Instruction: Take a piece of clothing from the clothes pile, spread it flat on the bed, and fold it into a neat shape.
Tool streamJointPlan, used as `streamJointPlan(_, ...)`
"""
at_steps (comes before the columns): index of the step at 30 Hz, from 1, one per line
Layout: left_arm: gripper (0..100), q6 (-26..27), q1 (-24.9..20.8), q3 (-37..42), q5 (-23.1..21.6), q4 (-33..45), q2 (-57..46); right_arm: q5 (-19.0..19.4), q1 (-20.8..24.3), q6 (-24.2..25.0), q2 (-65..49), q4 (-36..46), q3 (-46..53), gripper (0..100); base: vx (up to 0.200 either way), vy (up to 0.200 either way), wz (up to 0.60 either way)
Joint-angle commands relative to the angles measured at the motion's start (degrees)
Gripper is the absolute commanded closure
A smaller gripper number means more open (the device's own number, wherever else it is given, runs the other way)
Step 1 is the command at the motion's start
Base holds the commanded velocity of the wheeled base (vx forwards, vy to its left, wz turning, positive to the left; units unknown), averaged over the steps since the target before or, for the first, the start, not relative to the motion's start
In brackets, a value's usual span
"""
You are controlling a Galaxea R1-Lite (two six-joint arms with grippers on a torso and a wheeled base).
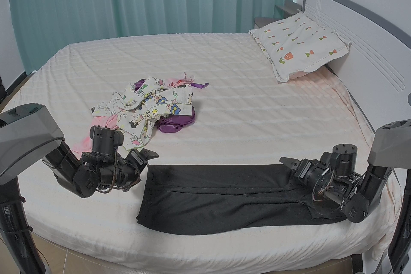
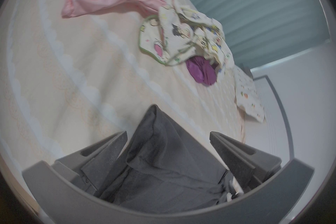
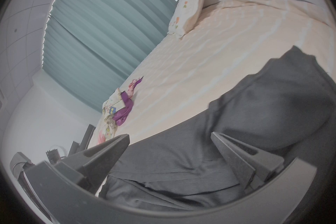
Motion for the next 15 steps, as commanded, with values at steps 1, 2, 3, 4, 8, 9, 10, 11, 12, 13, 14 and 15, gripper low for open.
streamJointPlan(1, 0, 5.5, -3.3, 0.8, 0.4, 1.0, -1.4, 0.0, -4.7, -0.4, -2.7, -0.4, 4.0, 0, 0.0, 0.0, 0.0)
streamJointPlan(2, 0, 7.2, -3.4, 1.1, 0.3, 1.4, -1.6, 0.0, -5.3, -0.7, -3.1, -0.4, 5.2, 0, 0.0, 0.0, 0.0)
streamJointPlan(3, 0, 7.2, -3.4, 1.1, 0.3, 1.4, -1.6, 0.0, -5.3, -0.7, -3.1, -0.4, 5.2, 0, 0.0, 0.0, 0.0)
streamJointPlan(4, 0, 12.5, -3.5, 1.4, 0.3, 2.9, -1.3, 0.1, -6.9, -1.7, -3.5, -0.8, 8.1, 0, 0.0, 0.0, 0.0)
streamJointPlan(8, 0, 21.2, -2.9, 2.0, 0.1, 4.4, -0.9, 0.9, -9.0, -1.9, -2.7, -6.2, 12.8, 0, 0.0, 0.0, 0.0)
streamJointPlan(9, 0, 23.3, -2.9, 1.6, 0.1, 4.9, -0.4, 1.6, -9.8, -1.9, -1.7, -9.3, 13.9, 0, 0.0, 0.0, 0.0)
streamJointPlan(10, 0, 24.7, -2.8, 1.4, 0.1, 5.2, 0.3, 2.2, -10.2, -2.3, -0.9, -10.8, 14.5, 0, 0.0, 0.0, 0.0)
streamJointPlan(11, 0, 25.6, -2.8, 1.1, 0.1, 5.6, 0.8, 2.3, -10.5, -2.5, -0.6, -11.2, 14.6, 0, 0.0, 0.0, 0.0)
streamJointPlan(12, 0, 25.8, -2.8, 1.0, 0.1, 5.6, 0.9, 2.3, -10.5, -2.5, -0.6, -11.2, 14.6, 0, 0.0, 0.0, 0.0)
streamJointPlan(13, 0, 26.9, -2.8, 0.6, 0.0, 5.7, 1.2, 2.7, -10.5, -2.2, -0.9, -10.8, 14.6, 0, 0.0, 0.0, 0.0)
streamJointPlan(14, 0, 26.9, -2.9, 0.6, -0.1, 5.7, 1.2, 2.7, -10.5, -2.1, -0.9, -10.8, 14.6, 0, 0.0, 0.0, 0.0)
streamJointPlan(15, 0, 27.0, -2.9, 0.5, -0.4, 5.7, 1.4, 2.8, -10.5, -2.1, -0.7, -10.8, 14.6, 0, 0.0, 0.0, 0.0)
